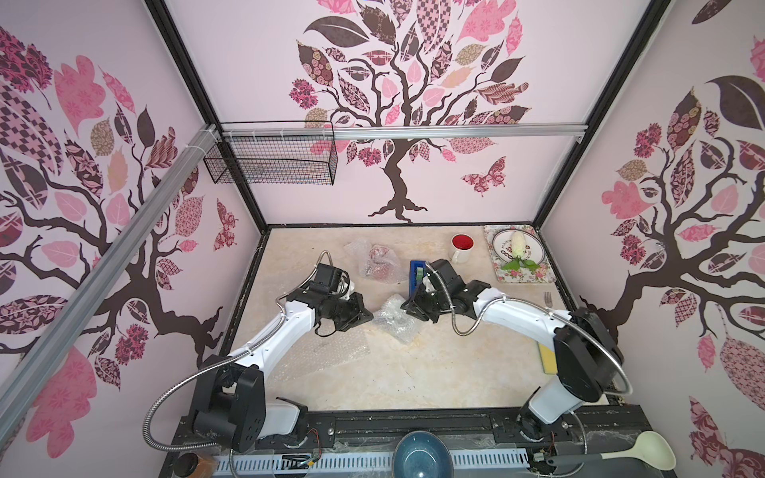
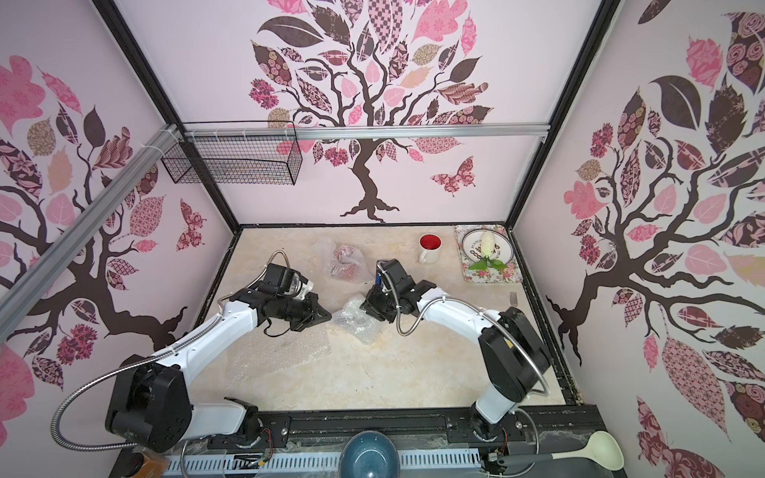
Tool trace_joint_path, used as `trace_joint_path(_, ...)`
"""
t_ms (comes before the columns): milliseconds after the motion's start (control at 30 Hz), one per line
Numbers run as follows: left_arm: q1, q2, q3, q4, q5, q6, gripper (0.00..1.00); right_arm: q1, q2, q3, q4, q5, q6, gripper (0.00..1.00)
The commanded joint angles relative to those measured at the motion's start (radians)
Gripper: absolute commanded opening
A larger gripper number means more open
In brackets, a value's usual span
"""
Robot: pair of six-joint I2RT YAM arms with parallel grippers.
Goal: Wrap mugs in bubble wrap
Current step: Stick the tape on the bubble wrap, then move the bubble wrap to the center of the board.
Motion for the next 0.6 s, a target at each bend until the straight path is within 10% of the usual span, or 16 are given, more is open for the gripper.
trace_joint_path(0, -0.005, 0.052, -0.056, 0.079, 0.053, -0.024, 0.00, -0.061, -0.138, 0.035, -0.204, 0.143, -0.134, 0.52)
trace_joint_path(167, -0.046, 0.124, -0.073, 0.163, 0.097, -0.066, 0.00, -0.141, -0.148, -0.081, -0.133, 0.047, -0.231, 0.69)
trace_joint_path(567, -0.055, 0.297, -0.032, 0.352, 0.063, -0.136, 0.00, -0.062, 0.021, -0.309, 0.304, -0.164, -0.082, 0.41)
